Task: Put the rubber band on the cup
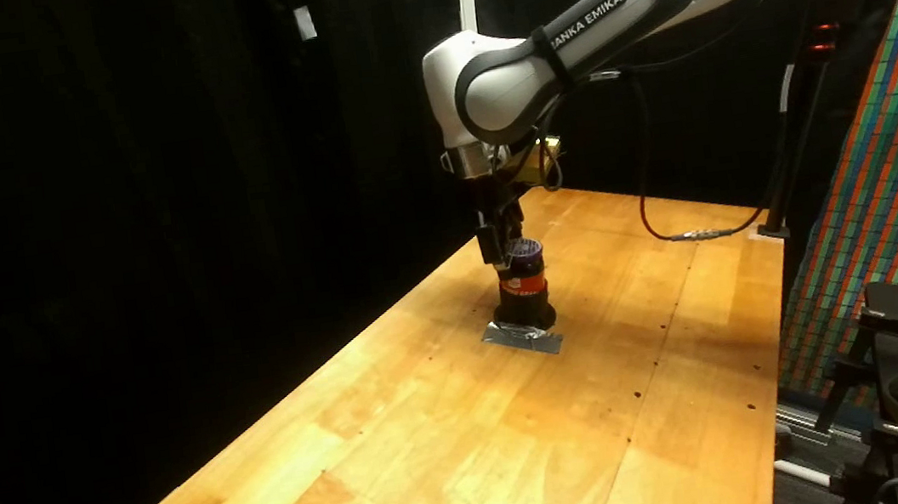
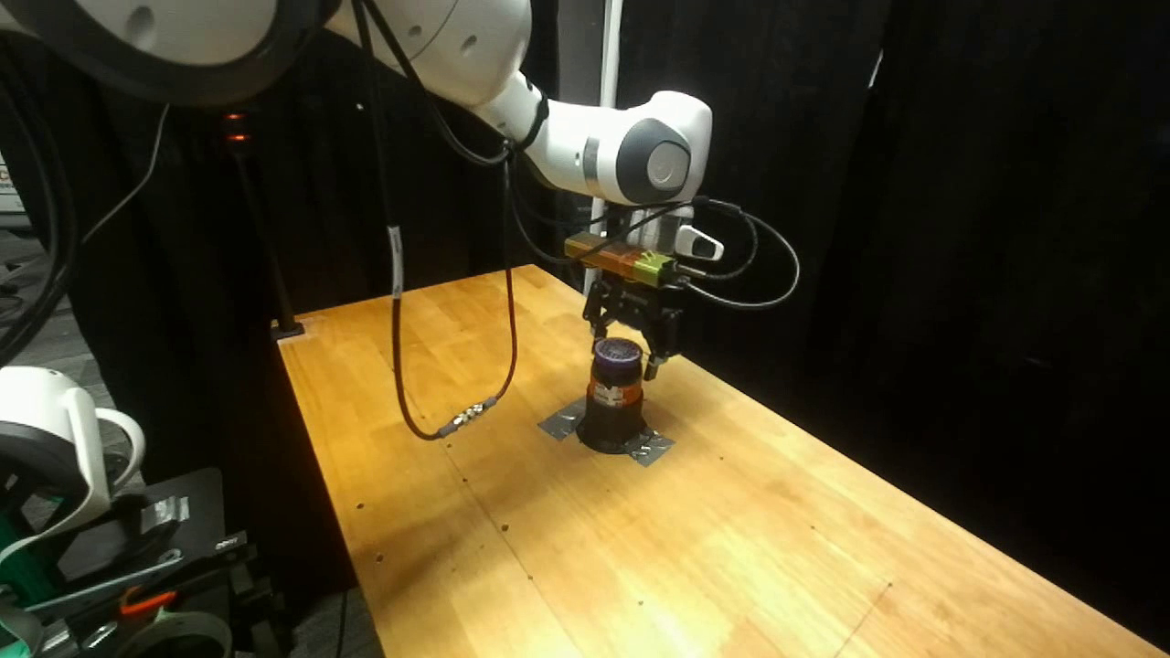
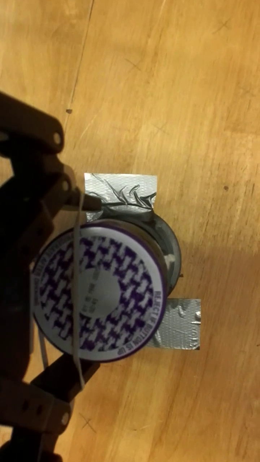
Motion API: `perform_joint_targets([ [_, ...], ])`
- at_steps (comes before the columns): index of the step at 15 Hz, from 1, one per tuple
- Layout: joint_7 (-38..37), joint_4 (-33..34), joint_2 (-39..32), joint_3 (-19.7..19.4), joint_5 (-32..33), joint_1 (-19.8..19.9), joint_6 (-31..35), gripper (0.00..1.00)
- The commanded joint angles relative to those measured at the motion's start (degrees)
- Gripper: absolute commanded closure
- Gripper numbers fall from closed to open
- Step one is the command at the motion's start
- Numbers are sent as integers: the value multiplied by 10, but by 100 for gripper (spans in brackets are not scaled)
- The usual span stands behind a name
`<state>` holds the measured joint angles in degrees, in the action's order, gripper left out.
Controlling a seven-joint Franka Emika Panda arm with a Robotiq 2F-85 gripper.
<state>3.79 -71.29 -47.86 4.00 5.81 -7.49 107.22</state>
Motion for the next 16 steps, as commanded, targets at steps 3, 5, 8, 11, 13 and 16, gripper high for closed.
perform_joint_targets([
  [3, -13, -69, 38, 0, -10, 0, -13, 0],
  [5, -20, -133, 73, 0, -8, -1, 13, 0],
  [8, -35, -202, 118, -2, -5, -4, 47, 0],
  [11, -52, -279, 171, -1, -7, -3, 82, 0],
  [13, -59, -331, 202, 1, -8, -3, 108, 0],
  [16, -73, -412, 246, -2, 11, -10, 202, 0],
])
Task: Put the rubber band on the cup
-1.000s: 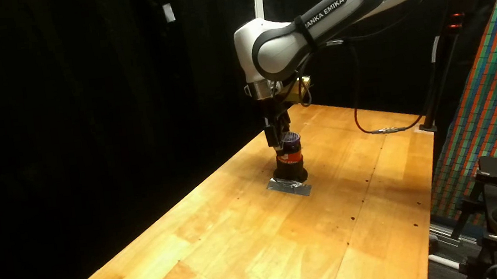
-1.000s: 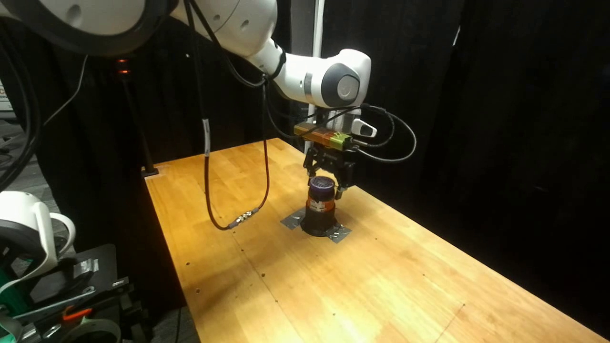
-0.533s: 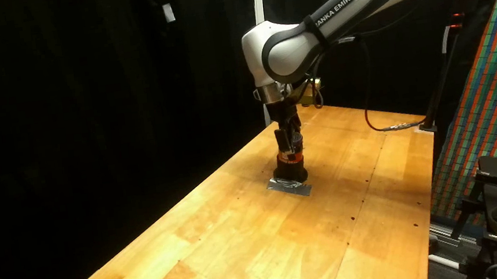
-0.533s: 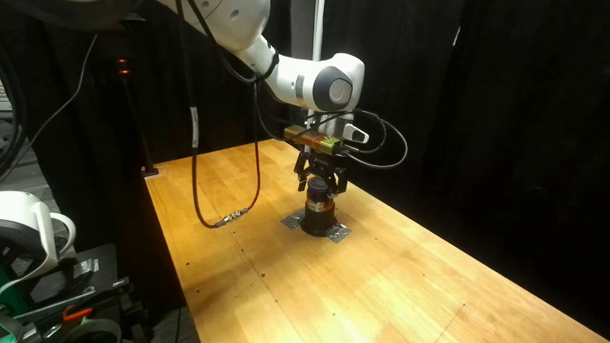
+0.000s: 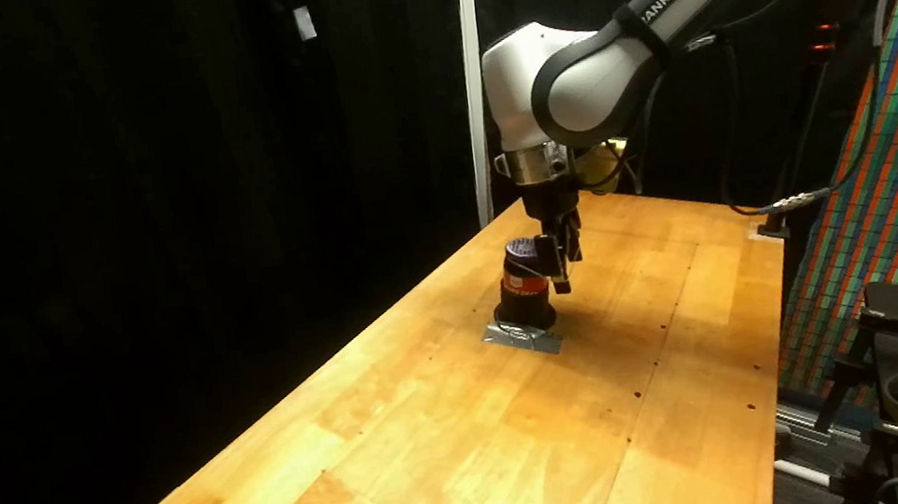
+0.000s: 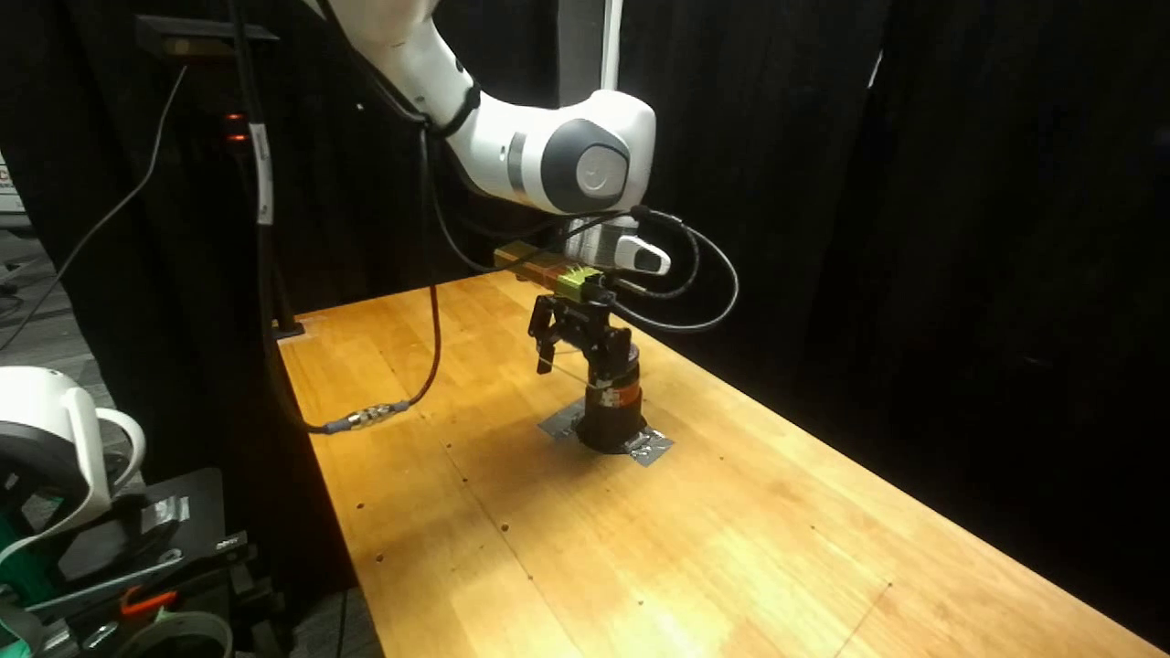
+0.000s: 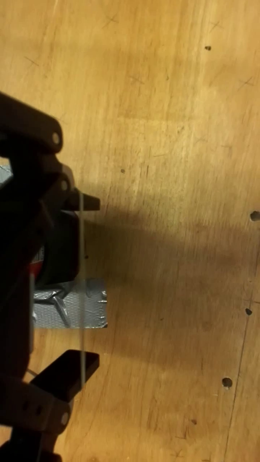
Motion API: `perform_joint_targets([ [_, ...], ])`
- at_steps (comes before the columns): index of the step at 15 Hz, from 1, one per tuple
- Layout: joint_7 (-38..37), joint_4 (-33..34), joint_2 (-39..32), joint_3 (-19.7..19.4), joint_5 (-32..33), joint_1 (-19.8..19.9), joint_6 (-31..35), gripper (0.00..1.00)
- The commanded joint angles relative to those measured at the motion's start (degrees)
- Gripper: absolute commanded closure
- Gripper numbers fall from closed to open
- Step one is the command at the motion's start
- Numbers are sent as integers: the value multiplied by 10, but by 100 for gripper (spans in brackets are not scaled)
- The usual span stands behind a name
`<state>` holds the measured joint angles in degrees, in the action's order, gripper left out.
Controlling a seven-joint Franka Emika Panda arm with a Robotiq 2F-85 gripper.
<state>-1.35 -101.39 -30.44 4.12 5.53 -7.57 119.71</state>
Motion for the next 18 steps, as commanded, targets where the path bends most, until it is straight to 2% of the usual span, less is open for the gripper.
perform_joint_targets([
  [1, -27, -138, 86, -5, 23, -12, 122, 0],
  [2, -33, -166, 99, -7, 36, -15, 169, 25],
  [3, -44, -194, 111, -12, 52, -20, 219, 27],
  [7, -116, -314, 163, -45, 140, -49, 395, 58],
  [8, -147, -346, 177, -64, 174, -62, 435, 67],
  [10, -246, -408, 208, -129, 285, -108, 522, 82],
  [11, -286, -428, 221, -187, 334, -153, 555, 85],
  [14, -411, -421, 238, -323, 492, -250, 593, 91],
  [15, -456, -410, 239, -368, 543, -287, 598, 88],
  [17, -549, -391, 243, -420, 645, -332, 596, 86],
  [18, -596, -388, 251, -433, 696, -346, 591, 84],
])
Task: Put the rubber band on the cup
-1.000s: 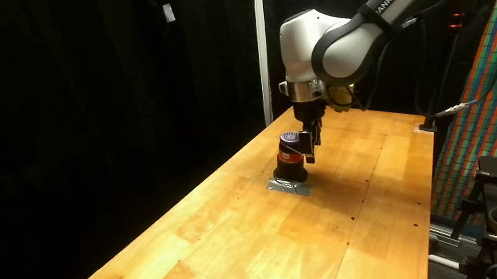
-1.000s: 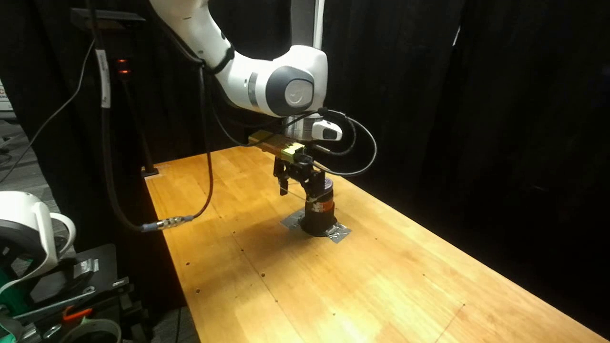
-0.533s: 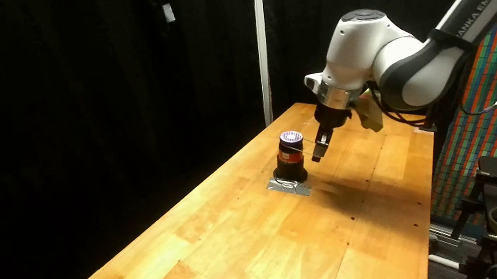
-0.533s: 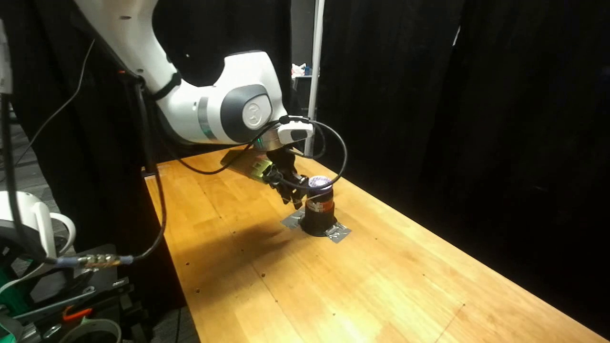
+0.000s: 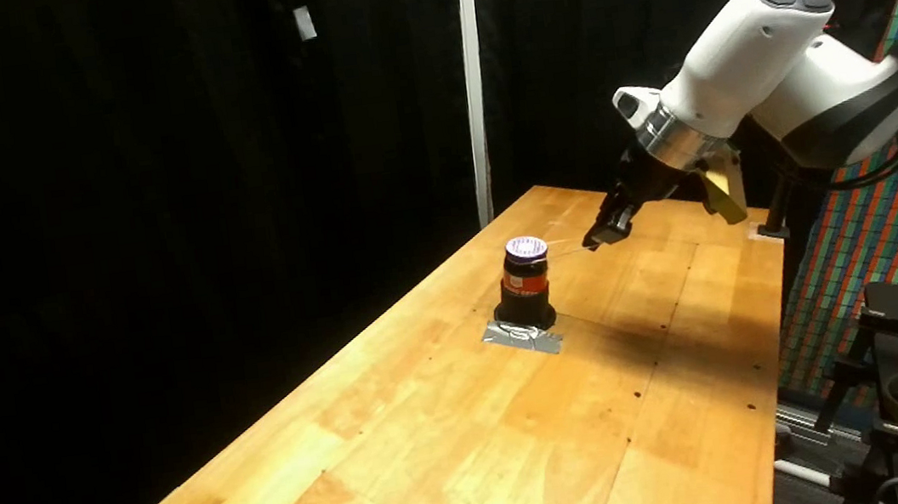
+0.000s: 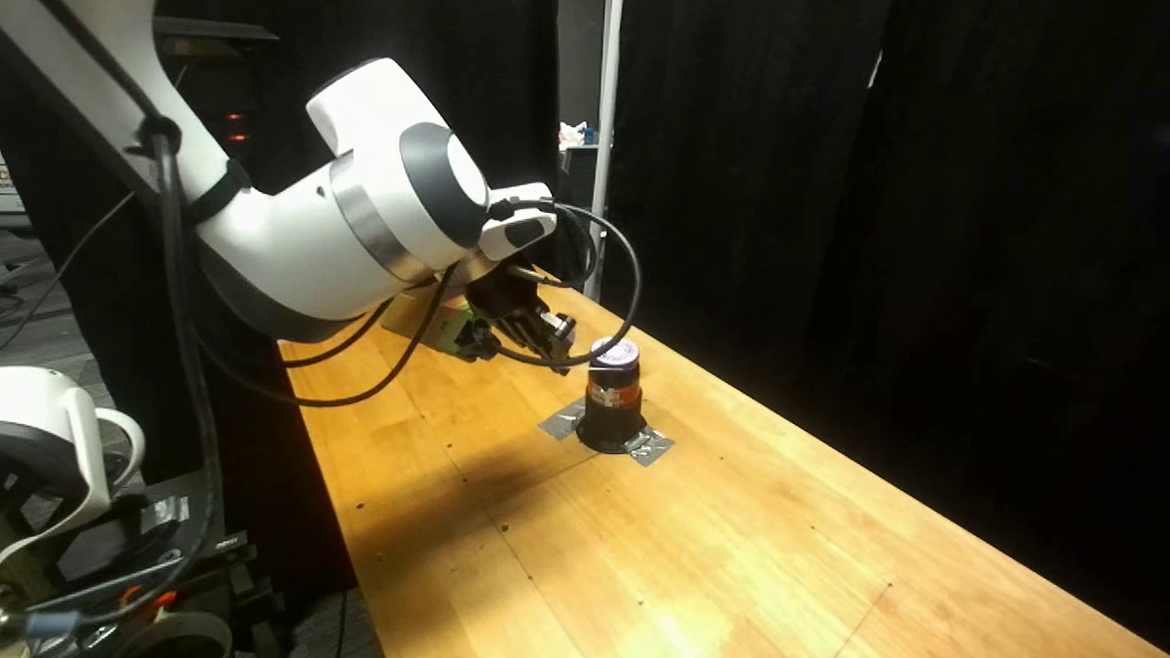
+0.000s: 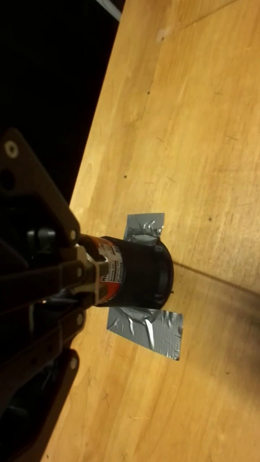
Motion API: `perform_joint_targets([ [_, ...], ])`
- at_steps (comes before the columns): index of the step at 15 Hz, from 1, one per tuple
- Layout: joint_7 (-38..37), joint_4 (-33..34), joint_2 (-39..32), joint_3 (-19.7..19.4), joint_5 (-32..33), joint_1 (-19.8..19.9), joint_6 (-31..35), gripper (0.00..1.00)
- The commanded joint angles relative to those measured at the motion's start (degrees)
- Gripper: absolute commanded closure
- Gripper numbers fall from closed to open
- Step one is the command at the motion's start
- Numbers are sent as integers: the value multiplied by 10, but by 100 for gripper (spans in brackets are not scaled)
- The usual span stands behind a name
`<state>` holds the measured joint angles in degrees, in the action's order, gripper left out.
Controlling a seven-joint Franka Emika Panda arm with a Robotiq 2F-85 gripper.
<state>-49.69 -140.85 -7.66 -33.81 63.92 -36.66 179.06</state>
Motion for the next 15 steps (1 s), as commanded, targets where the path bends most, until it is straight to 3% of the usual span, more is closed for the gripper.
perform_joint_targets([
  [1, -158, 7, 31, -60, 159, -65, -9, 86],
  [6, -392, -13, 70, -41, 380, -96, -65, 86],
  [11, -629, -49, 102, 6, 601, -129, -189, 87],
  [15, -747, -90, 80, 32, 660, -151, -276, 86],
])
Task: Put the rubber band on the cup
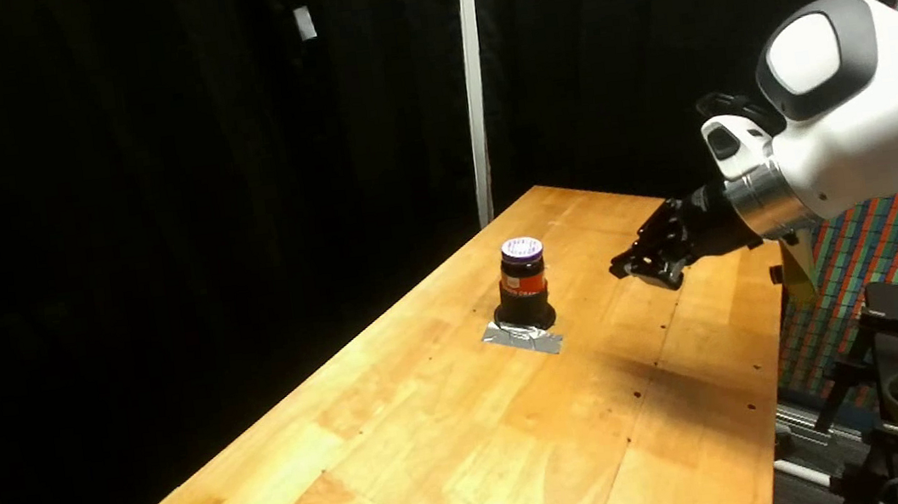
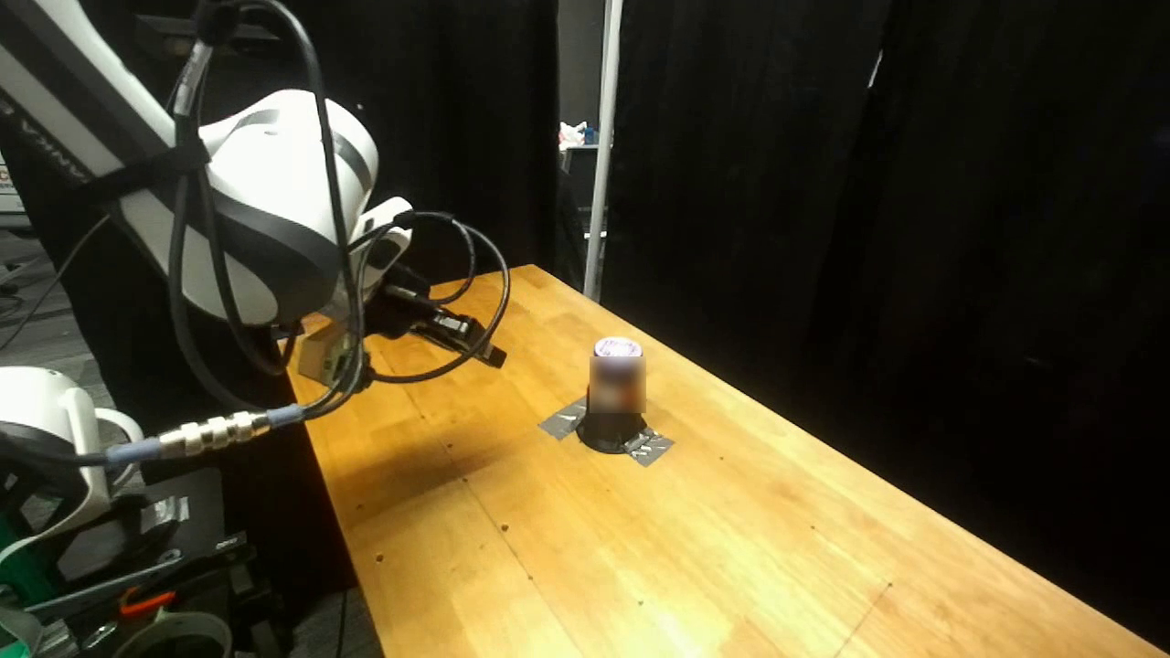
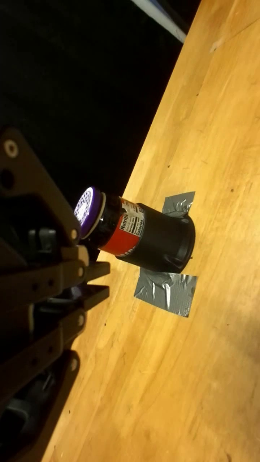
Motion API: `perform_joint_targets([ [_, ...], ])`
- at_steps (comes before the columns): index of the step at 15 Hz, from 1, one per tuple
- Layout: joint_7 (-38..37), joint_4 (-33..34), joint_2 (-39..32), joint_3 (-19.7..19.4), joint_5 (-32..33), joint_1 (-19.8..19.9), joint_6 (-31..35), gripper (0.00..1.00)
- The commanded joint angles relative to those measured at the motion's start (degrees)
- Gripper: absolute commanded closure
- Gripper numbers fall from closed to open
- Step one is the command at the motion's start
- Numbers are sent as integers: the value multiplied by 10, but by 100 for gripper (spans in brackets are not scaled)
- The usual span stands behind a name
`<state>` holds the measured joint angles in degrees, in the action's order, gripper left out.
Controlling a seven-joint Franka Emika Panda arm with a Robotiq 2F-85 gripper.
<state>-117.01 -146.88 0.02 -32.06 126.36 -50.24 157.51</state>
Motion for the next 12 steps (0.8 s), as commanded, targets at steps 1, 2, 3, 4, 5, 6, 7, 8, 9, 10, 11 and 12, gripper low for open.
perform_joint_targets([
  [1, -84, -35, 1, 18, 39, -17, -71, 86],
  [2, -69, -37, 7, 126, 28, 96, -66, 87],
  [3, -26, -34, 18, 139, 9, 121, -40, 87],
  [4, 51, -26, 36, 162, -40, 162, 1, 62],
  [5, 82, -17, 28, 192, -65, 204, 23, 62],
  [6, 122, -9, 14, 216, -99, 243, 44, 56],
  [7, 167, -8, 9, 242, -140, 277, 56, 48],
  [8, 212, -13, 3, 263, -191, 304, 55, 41],
  [9, 255, -19, 5, 279, -236, 325, 53, 32],
  [10, 301, -28, 7, 295, -288, 343, 45, 25],
  [11, 347, -36, 11, 306, -336, 358, 40, 18],
  [12, 393, -44, 17, 318, -386, 369, 39, 10],
])
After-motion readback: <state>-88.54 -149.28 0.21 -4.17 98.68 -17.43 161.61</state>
